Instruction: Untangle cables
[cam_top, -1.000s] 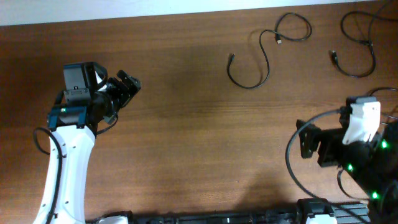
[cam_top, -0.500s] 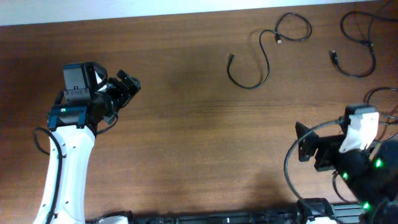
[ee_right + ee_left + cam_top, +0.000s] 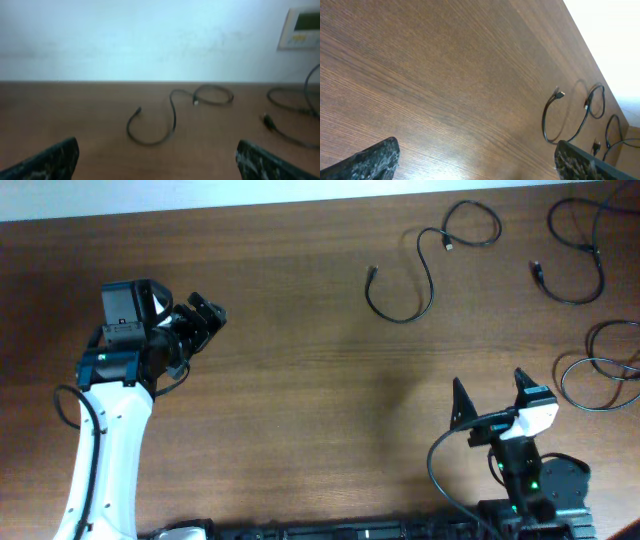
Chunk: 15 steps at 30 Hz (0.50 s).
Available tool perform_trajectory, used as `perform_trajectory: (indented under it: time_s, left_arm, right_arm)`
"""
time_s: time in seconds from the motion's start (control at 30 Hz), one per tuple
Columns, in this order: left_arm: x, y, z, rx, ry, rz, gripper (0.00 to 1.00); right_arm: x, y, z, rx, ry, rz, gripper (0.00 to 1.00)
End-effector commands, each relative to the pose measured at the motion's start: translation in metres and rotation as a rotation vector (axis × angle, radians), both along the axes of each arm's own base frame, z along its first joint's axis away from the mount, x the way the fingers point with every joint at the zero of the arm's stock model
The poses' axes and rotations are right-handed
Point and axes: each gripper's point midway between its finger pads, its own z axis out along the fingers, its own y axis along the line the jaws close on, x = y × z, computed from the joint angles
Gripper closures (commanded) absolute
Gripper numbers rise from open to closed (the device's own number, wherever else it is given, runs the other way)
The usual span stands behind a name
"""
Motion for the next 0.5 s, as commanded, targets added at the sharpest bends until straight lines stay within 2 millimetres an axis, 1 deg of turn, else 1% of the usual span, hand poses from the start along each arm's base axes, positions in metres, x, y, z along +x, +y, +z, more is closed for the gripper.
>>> perform_trajectory:
  time_s: [0.0,0.17,0.3,0.47]
  left_arm:
    - [0.001,0.002,0.002,0.014,-0.011,-0.006,0.01]
    - [0.001,0.002,0.002,0.014,-0.011,-0.006,0.01]
    - [0.001,0.002,0.002,0.014,-0.011,-0.006,0.01]
    - [0.001,0.002,0.002,0.014,-0.011,-0.006,0.01]
  right_arm:
    - [0.011,-0.004,-0.017,0.0,-0.032,-0.023,0.01]
    - [0.02,-0.01,-0.043,0.0,-0.032,-0.059,0.01]
    - [0.022,-0.014,-0.066,-0.002,0.027,-0.081,0.01]
    - [0.022,-0.014,-0.066,-0.003,0.027,-0.083,0.01]
